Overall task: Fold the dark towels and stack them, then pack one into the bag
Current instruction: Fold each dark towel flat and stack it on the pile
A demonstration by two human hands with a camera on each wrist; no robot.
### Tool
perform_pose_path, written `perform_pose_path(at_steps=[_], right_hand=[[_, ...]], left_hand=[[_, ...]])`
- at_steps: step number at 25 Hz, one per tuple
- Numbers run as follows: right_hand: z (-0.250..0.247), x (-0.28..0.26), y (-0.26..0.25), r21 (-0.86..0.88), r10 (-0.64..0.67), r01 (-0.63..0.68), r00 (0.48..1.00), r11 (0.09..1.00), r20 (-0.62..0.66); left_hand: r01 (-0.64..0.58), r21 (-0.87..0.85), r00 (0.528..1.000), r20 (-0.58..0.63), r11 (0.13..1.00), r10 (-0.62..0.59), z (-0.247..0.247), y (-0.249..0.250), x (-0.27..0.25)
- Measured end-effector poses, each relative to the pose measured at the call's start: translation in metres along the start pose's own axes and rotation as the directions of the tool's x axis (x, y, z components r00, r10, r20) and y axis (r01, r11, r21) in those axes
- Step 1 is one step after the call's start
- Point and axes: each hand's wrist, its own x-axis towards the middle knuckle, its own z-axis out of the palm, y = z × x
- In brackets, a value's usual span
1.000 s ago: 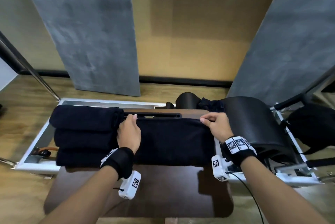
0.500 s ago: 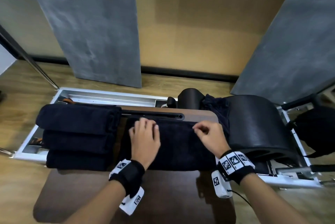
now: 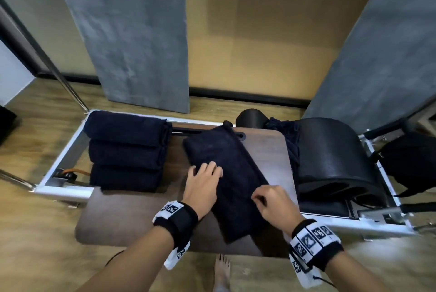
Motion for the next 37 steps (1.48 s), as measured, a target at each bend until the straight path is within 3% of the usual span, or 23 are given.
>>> perform_pose_path(at_steps=[2, 4, 8, 13, 16, 19, 21, 24, 27, 29, 32, 37], right_hand=[[0.018, -0.026, -0.019, 0.07, -0.102, 0.098, 0.993, 0.993, 0.056], [0.033, -0.046, -0.029, 0.104, -0.159, 0.156, 0.987, 0.982, 0.026], [0.055, -0.07, -0.026, 0.012, -0.065, 0.067, 0.989, 0.998, -0.131], [0.086, -0.097, -0.031, -0.181, -0.036, 0.039, 0.999, 0.983, 0.023], [0.091, -0.104, -0.034, -0.203, -0.015, 0.022, 0.999, 0.979, 0.034], [0.09, -0.112, -0.04, -0.086, -0.011, 0.008, 0.999, 0.996, -0.04], [0.089, -0.116, -0.042, -0.068, -0.04, 0.035, 0.997, 0.997, -0.07], [0.088, -0.116, -0.044, -0.148, -0.056, 0.044, 0.996, 0.988, -0.076], [0.088, -0.114, -0.045, -0.206, -0.067, 0.046, 0.993, 0.978, -0.1], [0.088, -0.114, -0.046, -0.196, -0.065, 0.042, 0.991, 0.98, -0.114], [0.089, -0.113, -0.047, -0.164, -0.055, 0.034, 0.991, 0.986, -0.126], [0.081, -0.108, -0.056, -0.088, -0.039, 0.02, 0.974, 0.996, -0.224]], left_hand=[[0.02, -0.025, 0.999, 0.037, 0.999, -0.019, 0.003, 0.0, -0.017], [0.033, -0.076, 0.997, 0.073, 0.997, -0.027, 0.008, 0.005, -0.043], [-0.041, -0.074, 0.995, 0.09, 0.996, 0.048, 0.028, 0.012, -0.102], [-0.108, -0.053, 0.99, 0.087, 0.993, 0.112, 0.034, -0.001, -0.142], [-0.188, -0.068, 0.973, 0.12, 0.98, 0.195, 0.028, -0.015, -0.152], [-0.197, -0.231, 0.977, 0.036, 0.953, 0.211, 0.017, -0.022, -0.158], [-0.181, -0.25, 0.982, 0.013, 0.951, 0.19, 0.011, -0.027, -0.161], [-0.19, -0.162, 0.981, 0.016, 0.968, 0.196, 0.008, -0.034, -0.165], [-0.2, -0.226, 0.979, -0.079, 0.953, 0.187, 0.009, -0.035, -0.167], [-0.131, -0.34, 0.988, -0.12, 0.931, 0.095, 0.011, -0.033, -0.164], [0.044, -0.512, 0.996, -0.04, 0.858, -0.076, 0.012, -0.029, -0.157], [0.229, -0.402, 0.969, 0.179, 0.886, -0.17, -0.001, -0.026, -0.14]])
